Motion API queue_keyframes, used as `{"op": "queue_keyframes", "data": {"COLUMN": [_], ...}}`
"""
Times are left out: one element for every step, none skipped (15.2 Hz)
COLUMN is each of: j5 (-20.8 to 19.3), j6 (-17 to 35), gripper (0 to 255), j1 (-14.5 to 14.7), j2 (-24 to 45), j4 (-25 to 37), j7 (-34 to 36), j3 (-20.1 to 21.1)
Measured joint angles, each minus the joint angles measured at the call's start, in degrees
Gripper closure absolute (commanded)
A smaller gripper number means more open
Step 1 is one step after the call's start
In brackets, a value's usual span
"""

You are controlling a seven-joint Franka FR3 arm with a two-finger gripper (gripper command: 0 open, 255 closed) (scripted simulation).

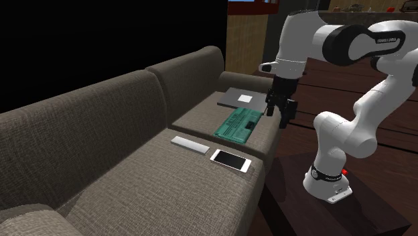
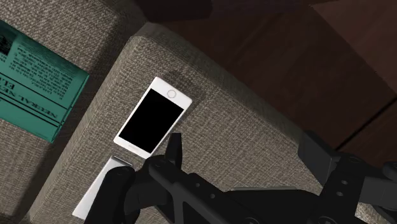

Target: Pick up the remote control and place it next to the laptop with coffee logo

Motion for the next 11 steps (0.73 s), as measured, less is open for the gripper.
{"op": "queue_keyframes", "data": {"j5": [0.0, -0.11, -0.41, -0.66, -0.92, -1.2, -1.45, -1.62, -1.77, -2.09, -2.27], "j6": [0.0, 0.7, 1.8, 3.16, 4.38, 5.43, 6.88, 8.1, 9.37, 10.46, 11.77], "gripper": [0, 0, 0, 0, 0, 0, 0, 0, 0, 0, 0], "j1": [0.0, -0.18, -0.53, -0.89, -1.26, -1.66, -2.04, -2.36, -2.68, -3.15, -3.52], "j2": [0.0, 0.9, 2.36, 3.66, 5.44, 7.13, 8.99, 10.76, 12.27, 14.35, 16.6], "j4": [0.0, 0.14, 0.38, 0.2, 0.67, 1.19, 1.46, 1.91, 2.04, 2.95, 3.77], "j7": [0.0, 0.08, -0.03, 0.04, 0.08, 0.1, 0.17, 0.39, 0.63, 0.37, 0.37], "j3": [0.0, -0.12, -0.51, -0.82, -1.17, -1.56, -1.93, -2.19, -2.43, -3.08, -3.54]}}
